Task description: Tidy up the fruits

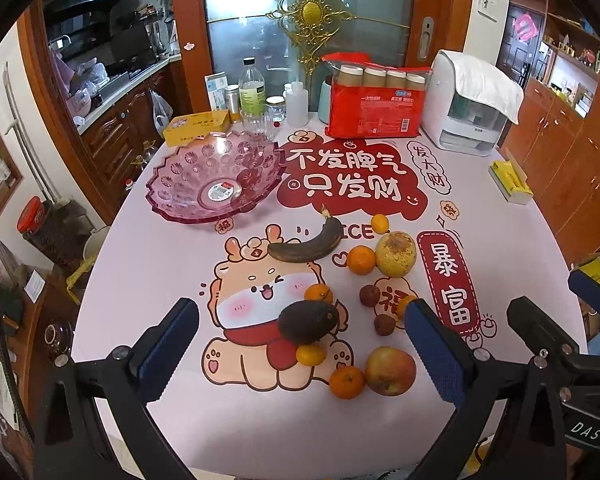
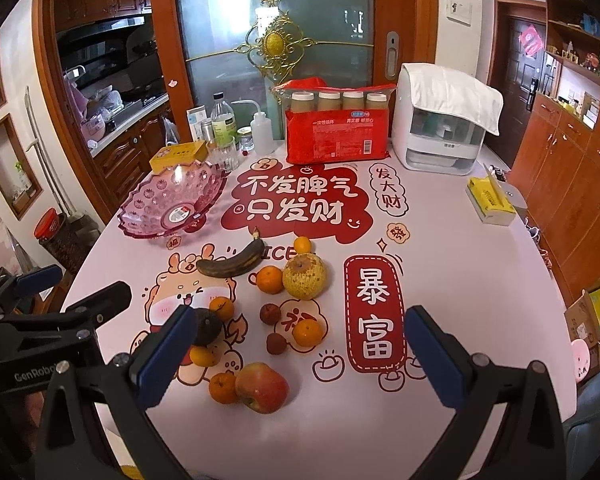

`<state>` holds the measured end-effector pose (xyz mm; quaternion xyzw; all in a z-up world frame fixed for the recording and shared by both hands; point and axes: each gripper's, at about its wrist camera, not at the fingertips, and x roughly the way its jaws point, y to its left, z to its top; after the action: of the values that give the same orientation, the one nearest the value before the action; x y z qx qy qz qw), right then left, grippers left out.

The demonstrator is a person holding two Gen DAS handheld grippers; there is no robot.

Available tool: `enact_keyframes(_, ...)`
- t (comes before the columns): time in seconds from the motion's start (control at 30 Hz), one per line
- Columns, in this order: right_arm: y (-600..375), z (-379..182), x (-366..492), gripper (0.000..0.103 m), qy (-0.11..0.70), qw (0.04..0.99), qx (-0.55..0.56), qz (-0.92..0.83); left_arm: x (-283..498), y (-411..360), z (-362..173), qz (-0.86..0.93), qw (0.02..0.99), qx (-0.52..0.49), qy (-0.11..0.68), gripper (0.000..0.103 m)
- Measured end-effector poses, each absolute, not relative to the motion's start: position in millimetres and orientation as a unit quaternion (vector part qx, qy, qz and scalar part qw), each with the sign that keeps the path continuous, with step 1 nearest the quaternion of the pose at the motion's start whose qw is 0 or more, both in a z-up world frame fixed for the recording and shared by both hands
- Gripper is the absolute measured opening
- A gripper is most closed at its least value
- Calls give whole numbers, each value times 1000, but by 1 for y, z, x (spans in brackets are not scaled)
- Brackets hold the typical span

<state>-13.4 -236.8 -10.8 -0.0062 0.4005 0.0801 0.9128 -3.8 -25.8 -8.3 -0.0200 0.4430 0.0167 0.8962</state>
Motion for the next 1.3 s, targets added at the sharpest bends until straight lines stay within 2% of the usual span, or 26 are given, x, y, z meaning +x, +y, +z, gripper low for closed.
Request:
enact_keyframes(0.2,-240,-15,-18,103,402,911,-5,91,-16,-32,-5,27,907,-17,419,102)
enact_keyframes(1.3,-258,-7,-31,103,369,918,13,145,-45,-44,-2,47,906,-24,421,102)
